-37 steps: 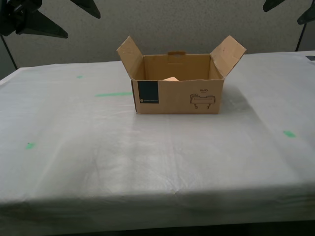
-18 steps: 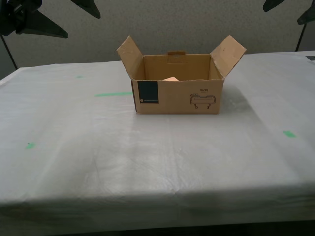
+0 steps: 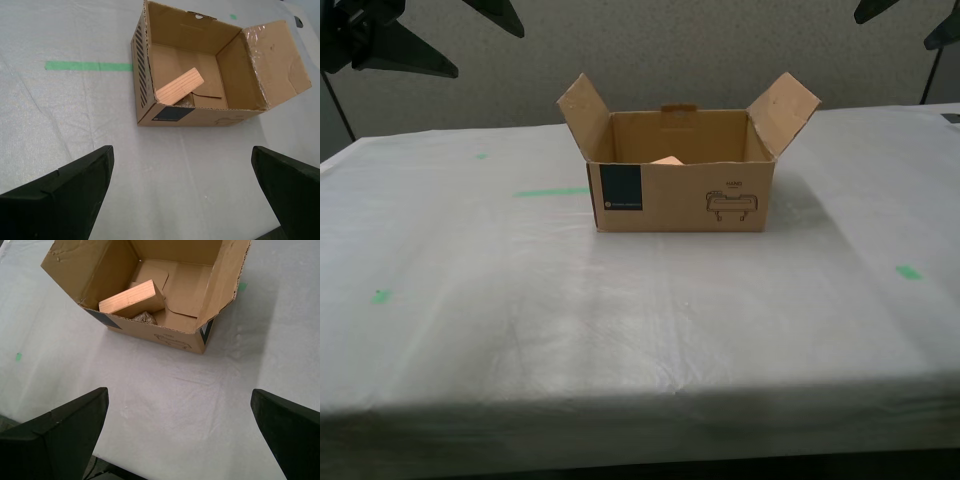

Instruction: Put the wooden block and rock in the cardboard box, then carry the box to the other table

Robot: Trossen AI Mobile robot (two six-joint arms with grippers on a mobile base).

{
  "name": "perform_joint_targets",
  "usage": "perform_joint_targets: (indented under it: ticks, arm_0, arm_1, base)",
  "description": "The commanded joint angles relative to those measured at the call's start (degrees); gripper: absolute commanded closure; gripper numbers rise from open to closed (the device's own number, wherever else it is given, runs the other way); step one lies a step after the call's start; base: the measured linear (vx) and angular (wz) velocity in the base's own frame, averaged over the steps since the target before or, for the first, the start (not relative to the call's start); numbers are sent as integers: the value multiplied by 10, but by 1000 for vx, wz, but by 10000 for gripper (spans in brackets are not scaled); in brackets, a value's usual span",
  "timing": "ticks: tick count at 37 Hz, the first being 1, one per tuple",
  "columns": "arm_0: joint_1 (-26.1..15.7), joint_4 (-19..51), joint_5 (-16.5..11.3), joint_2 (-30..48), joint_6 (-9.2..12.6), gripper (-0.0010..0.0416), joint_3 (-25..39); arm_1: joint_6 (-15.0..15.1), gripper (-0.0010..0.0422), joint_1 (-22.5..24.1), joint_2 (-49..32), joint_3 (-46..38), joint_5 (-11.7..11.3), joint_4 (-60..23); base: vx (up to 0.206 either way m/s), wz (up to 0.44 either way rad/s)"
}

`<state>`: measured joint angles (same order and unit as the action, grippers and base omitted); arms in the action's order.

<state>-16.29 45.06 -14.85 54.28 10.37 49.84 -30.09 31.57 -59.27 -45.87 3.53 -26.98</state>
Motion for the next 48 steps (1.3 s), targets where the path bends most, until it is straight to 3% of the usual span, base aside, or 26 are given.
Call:
perform_joint_targets:
  ticks: [1,48]
  arm_0:
    - [0,-1,2,0,2,8,0]
    - [0,-1,2,0,2,10,0]
  arm_1:
    - [-2,37,0,0,-1,-1,1]
    - [-2,37,0,0,-1,-1,1]
  base:
    - [0,0]
    - [0,0]
